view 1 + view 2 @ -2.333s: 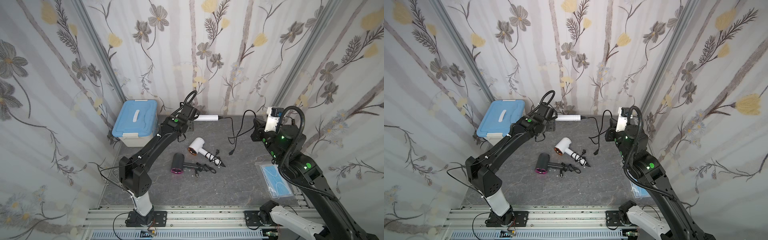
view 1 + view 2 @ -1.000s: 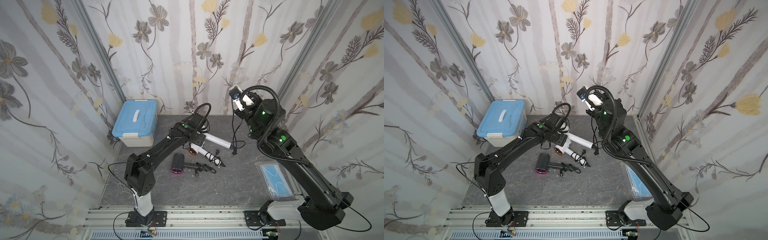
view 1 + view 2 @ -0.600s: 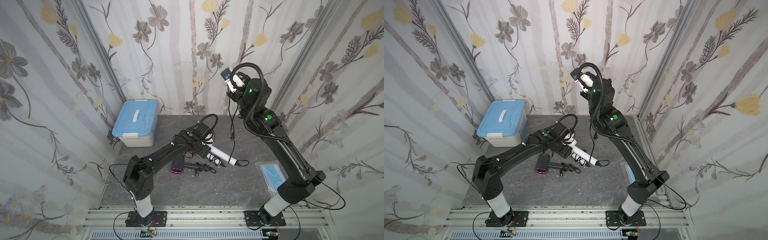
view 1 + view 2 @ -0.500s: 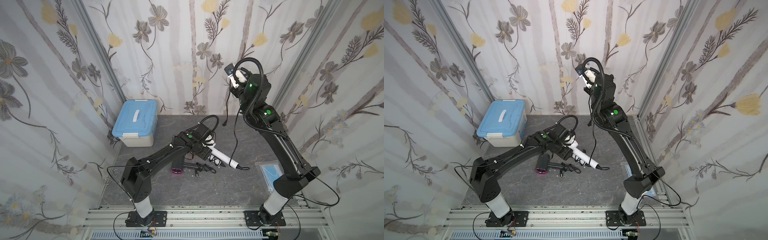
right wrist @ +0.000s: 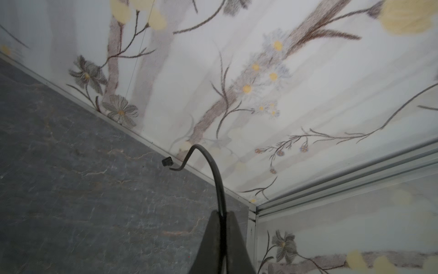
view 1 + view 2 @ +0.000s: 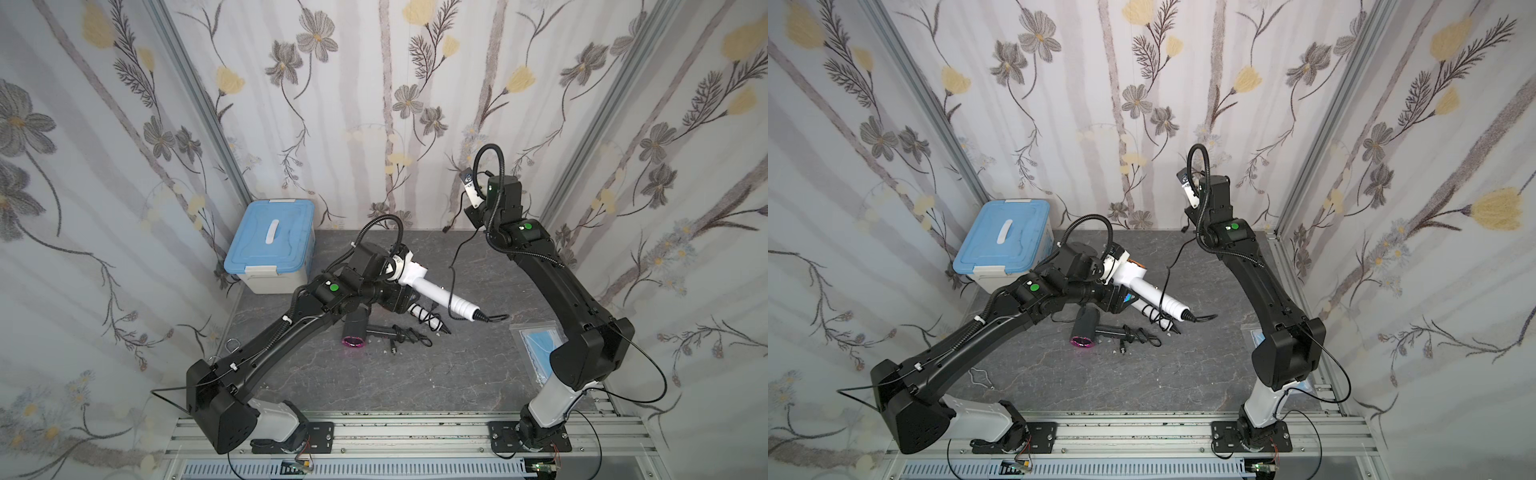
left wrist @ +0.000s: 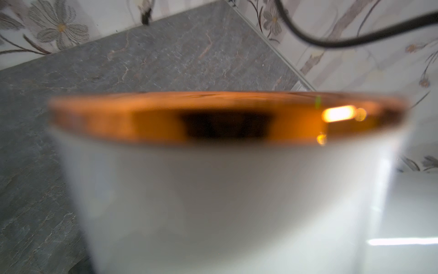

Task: Wrap the cord around the hair dryer
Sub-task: Wrap the power cord around the hair dryer.

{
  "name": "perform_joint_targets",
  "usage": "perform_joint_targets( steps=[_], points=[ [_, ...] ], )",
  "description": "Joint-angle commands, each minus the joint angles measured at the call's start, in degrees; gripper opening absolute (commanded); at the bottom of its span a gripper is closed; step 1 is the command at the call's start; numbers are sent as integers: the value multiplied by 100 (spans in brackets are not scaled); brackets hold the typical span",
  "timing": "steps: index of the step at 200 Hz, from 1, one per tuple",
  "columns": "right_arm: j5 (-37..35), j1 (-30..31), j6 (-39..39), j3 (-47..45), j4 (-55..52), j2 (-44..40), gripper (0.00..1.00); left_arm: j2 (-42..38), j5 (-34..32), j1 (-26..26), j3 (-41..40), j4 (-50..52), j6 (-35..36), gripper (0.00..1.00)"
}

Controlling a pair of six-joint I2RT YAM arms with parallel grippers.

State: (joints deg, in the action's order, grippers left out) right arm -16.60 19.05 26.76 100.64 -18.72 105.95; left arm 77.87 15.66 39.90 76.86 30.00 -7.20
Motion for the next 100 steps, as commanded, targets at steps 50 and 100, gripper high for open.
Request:
perform_joint_targets(
  steps=[50, 100],
  points=[
    [1482, -127, -1632, -2485, 1289, -1119, 0, -335, -821, -649, 108, -1700, -1748, 0],
    [2549, -260, -2452, -4379, 2216, -2006, 0, 287, -2154, -761, 1620, -561, -1776, 0]
  ],
)
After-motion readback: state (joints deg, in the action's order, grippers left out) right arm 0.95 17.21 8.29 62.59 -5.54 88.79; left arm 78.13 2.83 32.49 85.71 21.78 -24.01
